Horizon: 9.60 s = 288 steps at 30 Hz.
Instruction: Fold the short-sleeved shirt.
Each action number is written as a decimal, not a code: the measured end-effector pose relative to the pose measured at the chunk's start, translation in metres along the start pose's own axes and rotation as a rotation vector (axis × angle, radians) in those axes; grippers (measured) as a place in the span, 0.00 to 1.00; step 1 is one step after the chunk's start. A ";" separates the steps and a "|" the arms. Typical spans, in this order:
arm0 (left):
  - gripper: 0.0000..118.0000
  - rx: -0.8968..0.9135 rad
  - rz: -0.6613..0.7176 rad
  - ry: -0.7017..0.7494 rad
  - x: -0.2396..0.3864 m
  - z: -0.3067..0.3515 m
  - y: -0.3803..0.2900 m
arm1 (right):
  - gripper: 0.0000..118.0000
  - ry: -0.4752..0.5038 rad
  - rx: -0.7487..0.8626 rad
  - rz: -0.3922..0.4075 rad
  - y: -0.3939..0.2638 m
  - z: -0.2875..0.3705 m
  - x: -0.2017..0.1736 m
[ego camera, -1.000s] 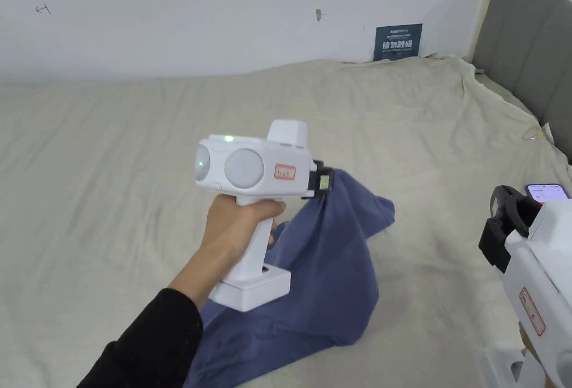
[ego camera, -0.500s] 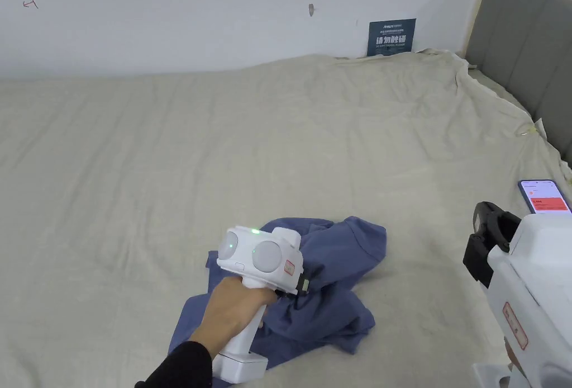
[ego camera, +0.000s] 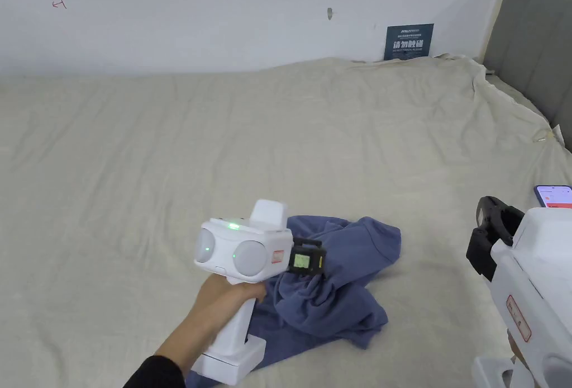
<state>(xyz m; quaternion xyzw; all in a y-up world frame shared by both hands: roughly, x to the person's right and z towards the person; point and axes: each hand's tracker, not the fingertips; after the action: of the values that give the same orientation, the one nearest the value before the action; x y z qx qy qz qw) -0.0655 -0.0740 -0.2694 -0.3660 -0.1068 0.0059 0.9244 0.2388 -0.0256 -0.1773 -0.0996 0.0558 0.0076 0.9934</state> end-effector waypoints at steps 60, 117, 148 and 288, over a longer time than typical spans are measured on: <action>0.45 -0.274 0.350 0.237 -0.097 0.026 -0.141 | 0.00 0.062 0.007 0.028 0.003 0.004 -0.041; 0.00 -0.146 0.321 0.130 -0.103 0.048 -0.114 | 0.05 0.258 -0.721 -0.074 -0.125 -0.257 -0.030; 0.00 0.296 0.253 0.354 -0.224 0.141 0.106 | 0.04 0.160 -0.198 -0.040 0.149 -0.192 0.019; 0.83 -0.199 0.195 0.259 -0.255 -0.193 0.104 | 0.00 -0.018 -0.259 -0.025 -0.007 -0.145 0.001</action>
<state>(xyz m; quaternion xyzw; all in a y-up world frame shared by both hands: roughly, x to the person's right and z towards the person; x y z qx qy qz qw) -0.2685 -0.1512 -0.5263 -0.4620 0.0492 0.0378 0.8847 0.2244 -0.0613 -0.3171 -0.2275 0.0442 0.0033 0.9728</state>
